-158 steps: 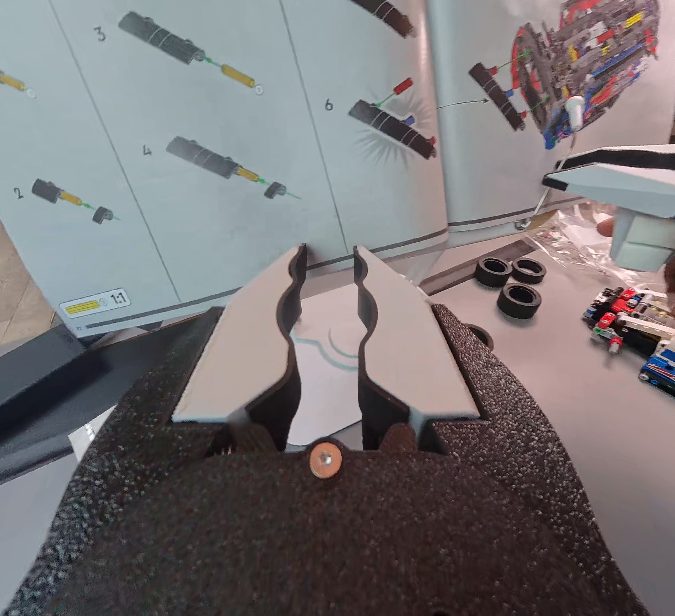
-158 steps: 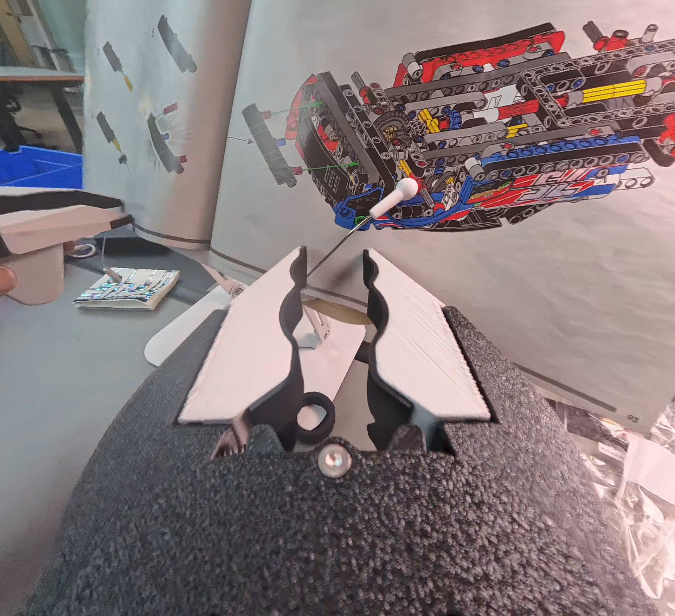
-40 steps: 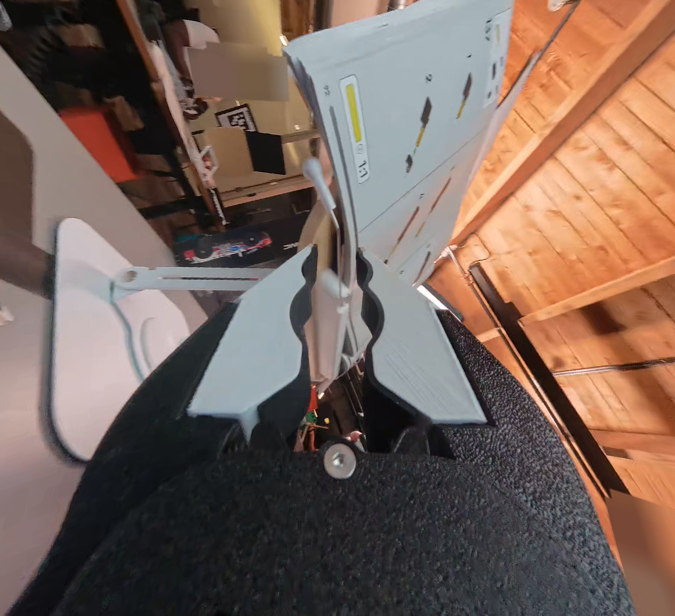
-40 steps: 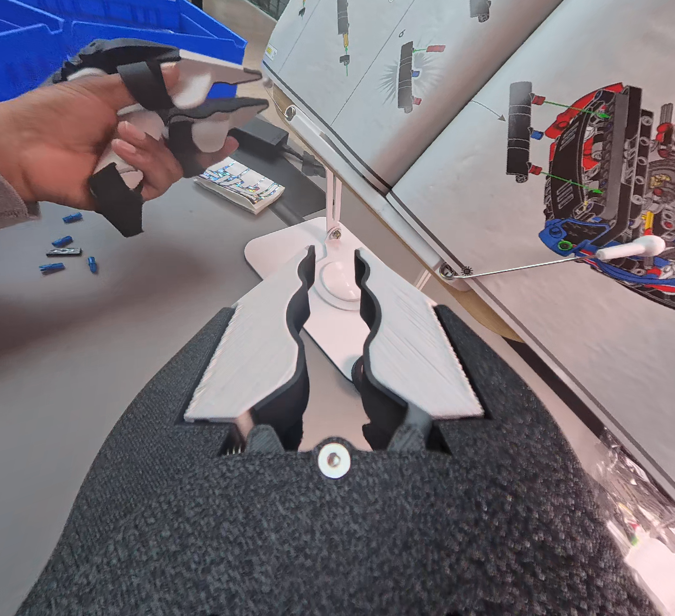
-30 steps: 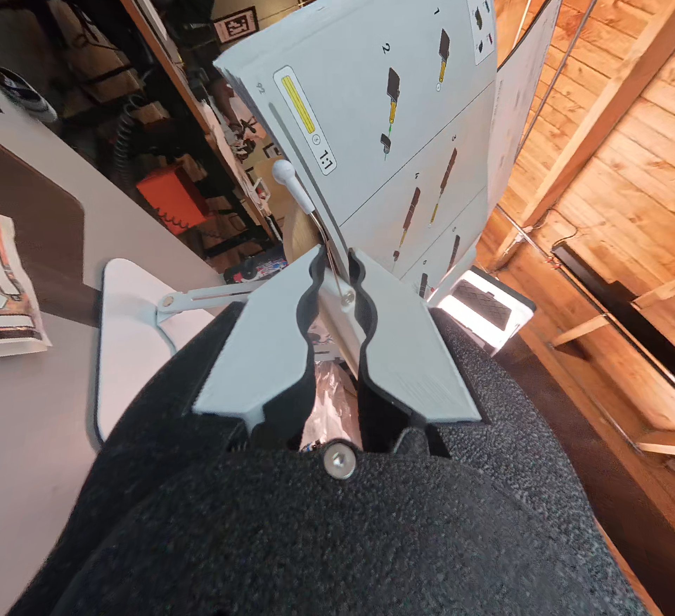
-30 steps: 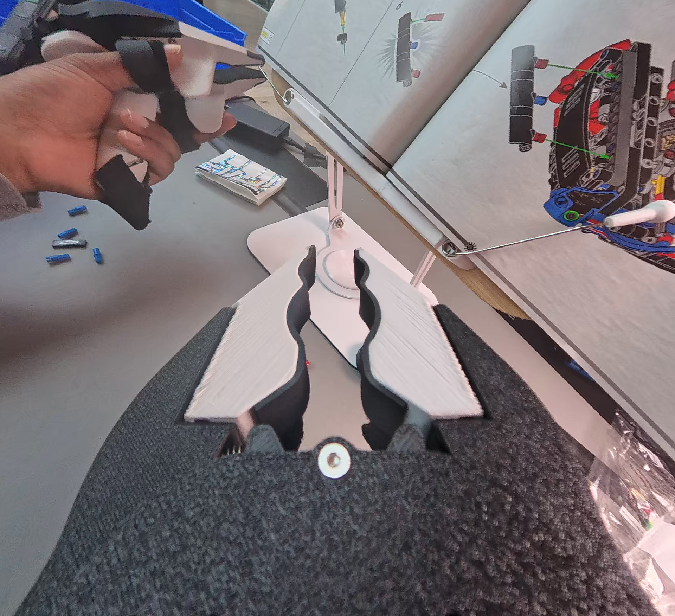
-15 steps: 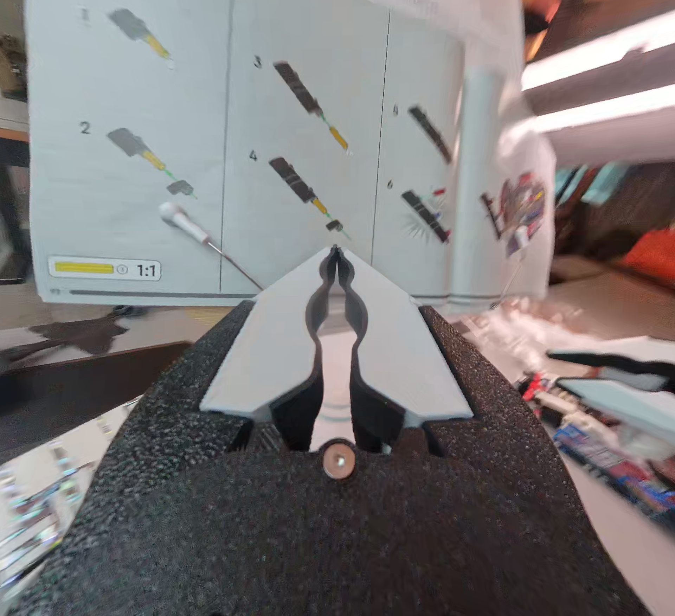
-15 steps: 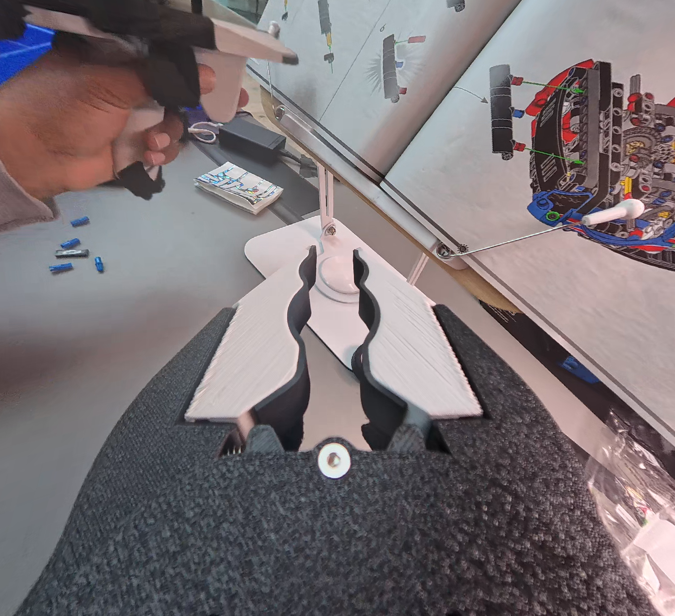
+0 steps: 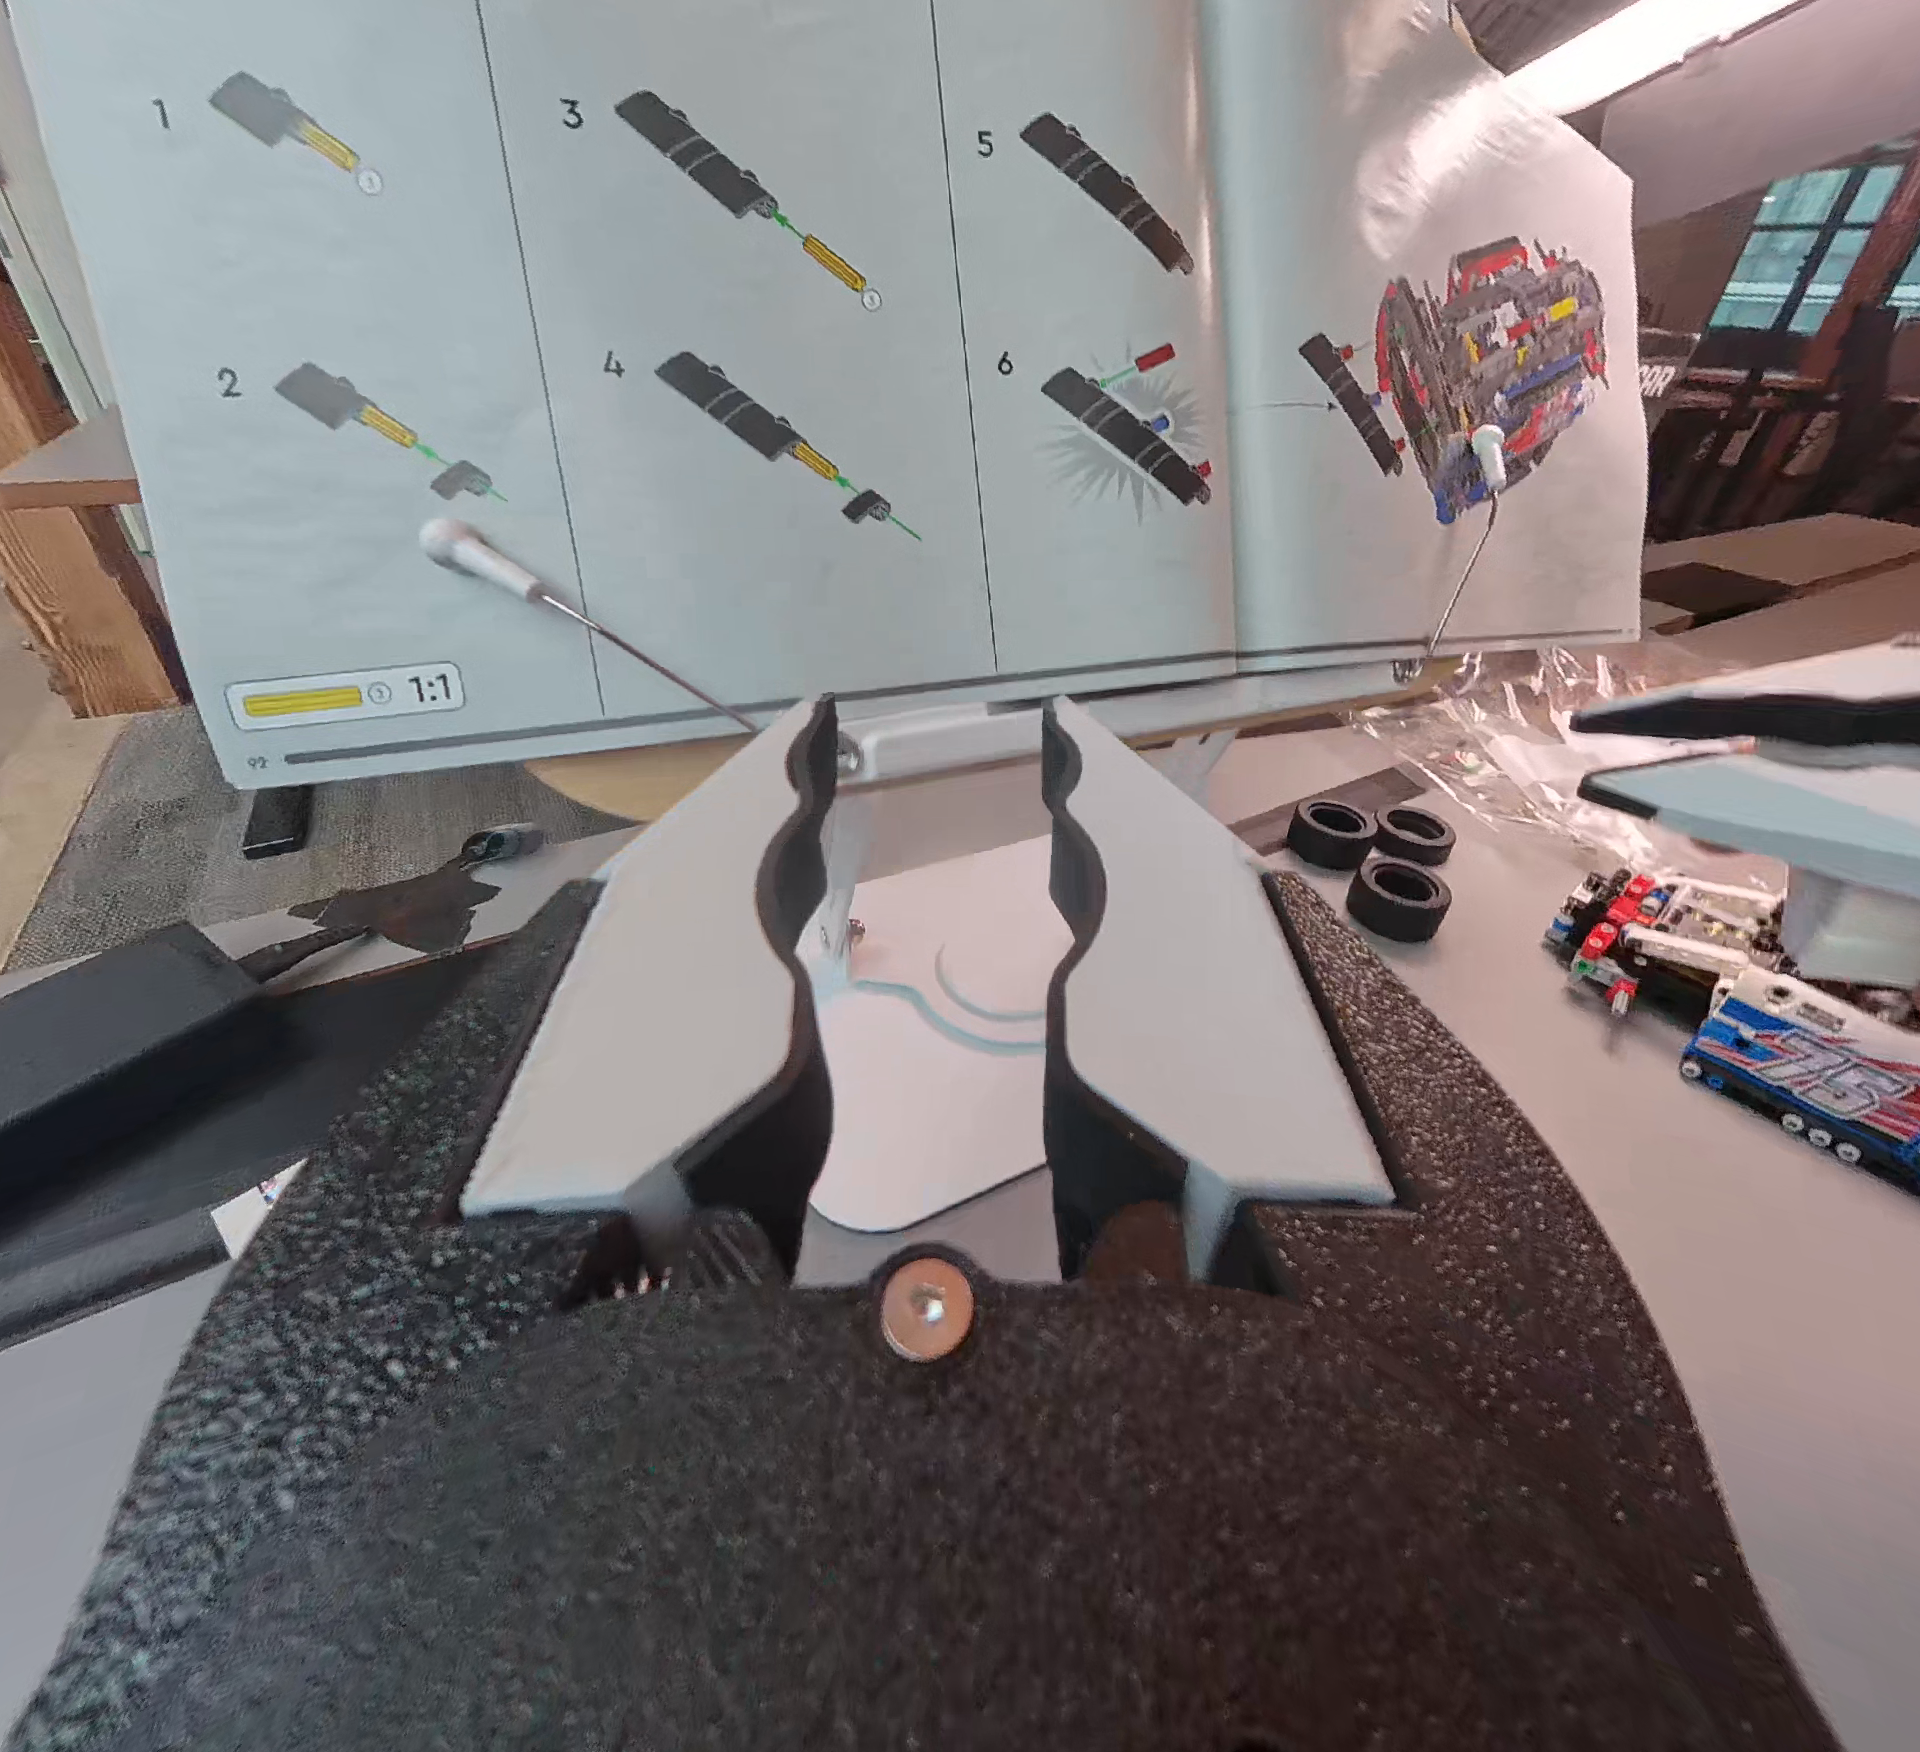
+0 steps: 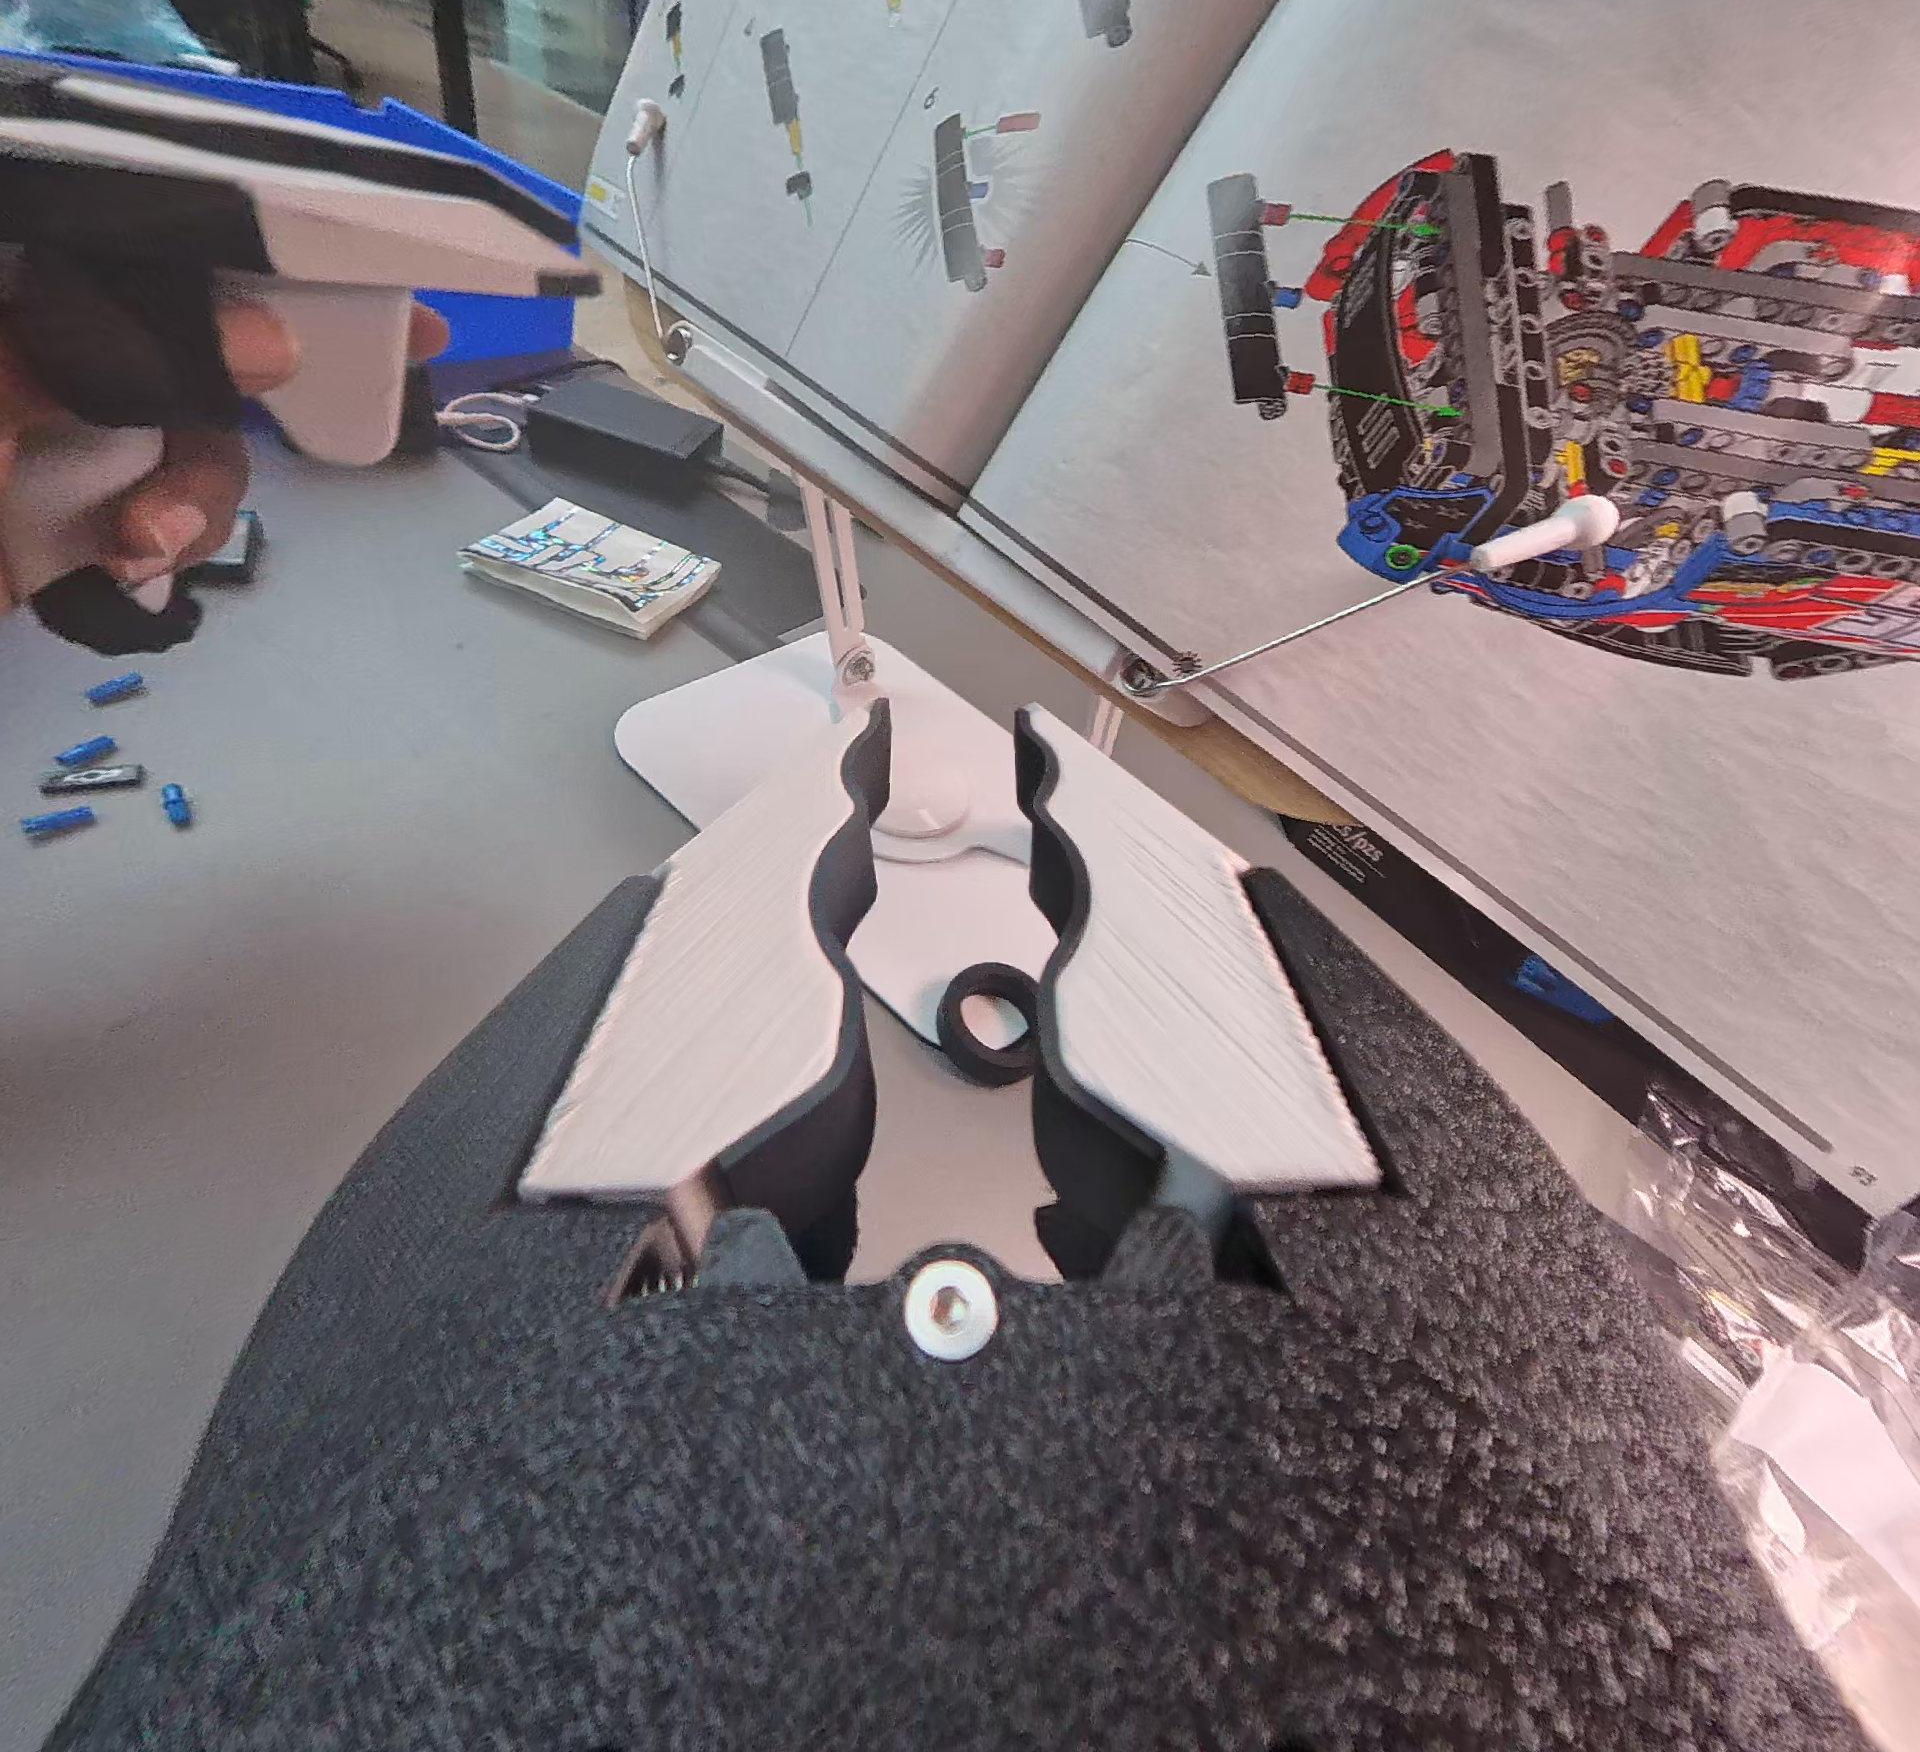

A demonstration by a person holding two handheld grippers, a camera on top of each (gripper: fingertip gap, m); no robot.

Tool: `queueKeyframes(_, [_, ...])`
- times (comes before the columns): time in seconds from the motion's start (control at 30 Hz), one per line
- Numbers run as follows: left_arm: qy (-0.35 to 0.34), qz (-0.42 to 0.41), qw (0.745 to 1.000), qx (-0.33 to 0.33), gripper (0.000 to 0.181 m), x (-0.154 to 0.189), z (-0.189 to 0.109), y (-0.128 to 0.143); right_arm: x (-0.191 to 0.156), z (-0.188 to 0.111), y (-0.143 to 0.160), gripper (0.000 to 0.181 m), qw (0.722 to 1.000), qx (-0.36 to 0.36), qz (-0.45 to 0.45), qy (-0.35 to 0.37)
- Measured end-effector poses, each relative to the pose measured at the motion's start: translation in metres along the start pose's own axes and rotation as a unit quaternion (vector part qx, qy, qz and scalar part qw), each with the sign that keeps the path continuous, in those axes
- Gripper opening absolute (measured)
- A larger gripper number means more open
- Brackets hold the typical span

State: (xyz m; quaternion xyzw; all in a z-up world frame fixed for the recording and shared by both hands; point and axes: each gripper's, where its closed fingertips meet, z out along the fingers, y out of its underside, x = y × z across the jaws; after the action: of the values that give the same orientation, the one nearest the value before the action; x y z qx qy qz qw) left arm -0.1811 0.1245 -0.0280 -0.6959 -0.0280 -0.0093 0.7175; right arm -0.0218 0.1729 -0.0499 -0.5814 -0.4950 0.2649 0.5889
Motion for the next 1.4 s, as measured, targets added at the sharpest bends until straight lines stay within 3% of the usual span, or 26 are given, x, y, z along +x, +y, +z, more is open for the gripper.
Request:
queueKeyframes(0.27, [-0.010,0.012,1.000,-0.006,0.071,0.007,-0.029,0.015,0.040,-0.009,0.003,0.040,0.992,0.059,0.031,0.110])
queueKeyframes(0.43, [0.007,0.039,0.999,0.000,0.072,0.021,-0.028,0.015,0.059,-0.013,0.009,0.041,0.985,0.074,0.029,0.152])
queueKeyframes(0.7, [0.009,0.066,0.998,-0.012,0.067,0.030,-0.019,0.030,0.096,0.020,0.028,0.047,0.986,0.056,0.064,0.142])
queueKeyframes(0.93, [0.012,0.079,0.997,-0.016,0.066,0.037,-0.016,0.036,0.109,0.025,0.032,0.045,0.983,0.068,0.104,0.132])
queueKeyframes(1.03, [0.012,0.083,0.996,-0.020,0.066,0.038,-0.016,0.039,0.110,0.011,0.018,0.041,0.982,0.092,0.080,0.147])
queueKeyframes(1.2, [0.001,0.090,0.996,-0.013,0.065,0.033,-0.019,0.031,0.086,-0.006,-0.039,0.021,0.977,0.162,0.053,0.130])
queueKeyframes(1.3, [-0.007,0.091,0.996,-0.010,0.064,0.030,-0.021,0.026,0.071,0.007,-0.060,0.011,0.981,0.146,0.042,0.120])
queueKeyframes(1.4, [-0.007,0.093,0.996,-0.009,0.064,0.031,-0.024,0.022,0.065,0.034,-0.060,0.007,0.986,0.102,0.045,0.121])
